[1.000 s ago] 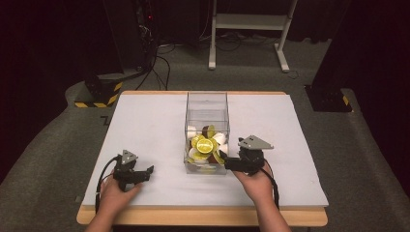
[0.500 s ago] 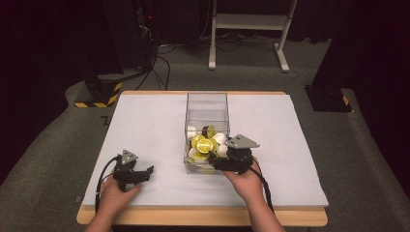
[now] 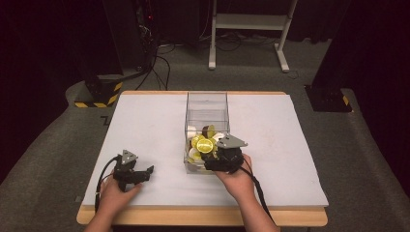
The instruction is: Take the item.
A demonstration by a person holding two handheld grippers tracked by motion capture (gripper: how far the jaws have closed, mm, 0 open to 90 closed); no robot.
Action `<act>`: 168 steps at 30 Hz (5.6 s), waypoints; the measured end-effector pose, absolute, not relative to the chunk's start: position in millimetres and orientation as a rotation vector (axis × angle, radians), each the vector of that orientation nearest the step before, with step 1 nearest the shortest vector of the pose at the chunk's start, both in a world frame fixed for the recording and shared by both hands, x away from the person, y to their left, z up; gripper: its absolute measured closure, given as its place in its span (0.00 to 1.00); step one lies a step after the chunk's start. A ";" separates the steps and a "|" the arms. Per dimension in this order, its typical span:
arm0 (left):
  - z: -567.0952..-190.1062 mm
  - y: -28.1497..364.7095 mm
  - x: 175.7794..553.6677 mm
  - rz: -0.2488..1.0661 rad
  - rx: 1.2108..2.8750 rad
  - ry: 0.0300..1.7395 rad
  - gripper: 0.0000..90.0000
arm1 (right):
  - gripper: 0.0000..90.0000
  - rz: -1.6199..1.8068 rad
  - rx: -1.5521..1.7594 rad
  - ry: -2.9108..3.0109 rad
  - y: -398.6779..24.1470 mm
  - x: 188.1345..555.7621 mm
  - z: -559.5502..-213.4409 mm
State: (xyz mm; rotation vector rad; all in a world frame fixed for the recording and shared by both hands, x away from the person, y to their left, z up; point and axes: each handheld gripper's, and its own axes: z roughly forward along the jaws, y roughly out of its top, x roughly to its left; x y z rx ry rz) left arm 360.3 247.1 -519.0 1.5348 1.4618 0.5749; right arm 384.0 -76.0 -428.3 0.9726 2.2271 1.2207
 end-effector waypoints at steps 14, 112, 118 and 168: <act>-519.0 247.0 360.3 0.574 1.534 1.462 0.18 | 0.22 1.165 0.962 2.259 -61.0 388.5 -432.5; -519.0 247.4 360.2 0.575 1.537 1.460 0.18 | 0.42 1.300 0.994 2.147 -86.0 372.4 -419.9; -519.0 247.4 360.2 0.575 1.537 1.460 0.18 | 0.42 1.312 1.000 2.128 -91.5 372.5 -416.2; -519.0 247.4 360.3 0.574 1.537 1.460 0.18 | 0.43 1.348 1.080 1.986 -133.3 377.8 -398.3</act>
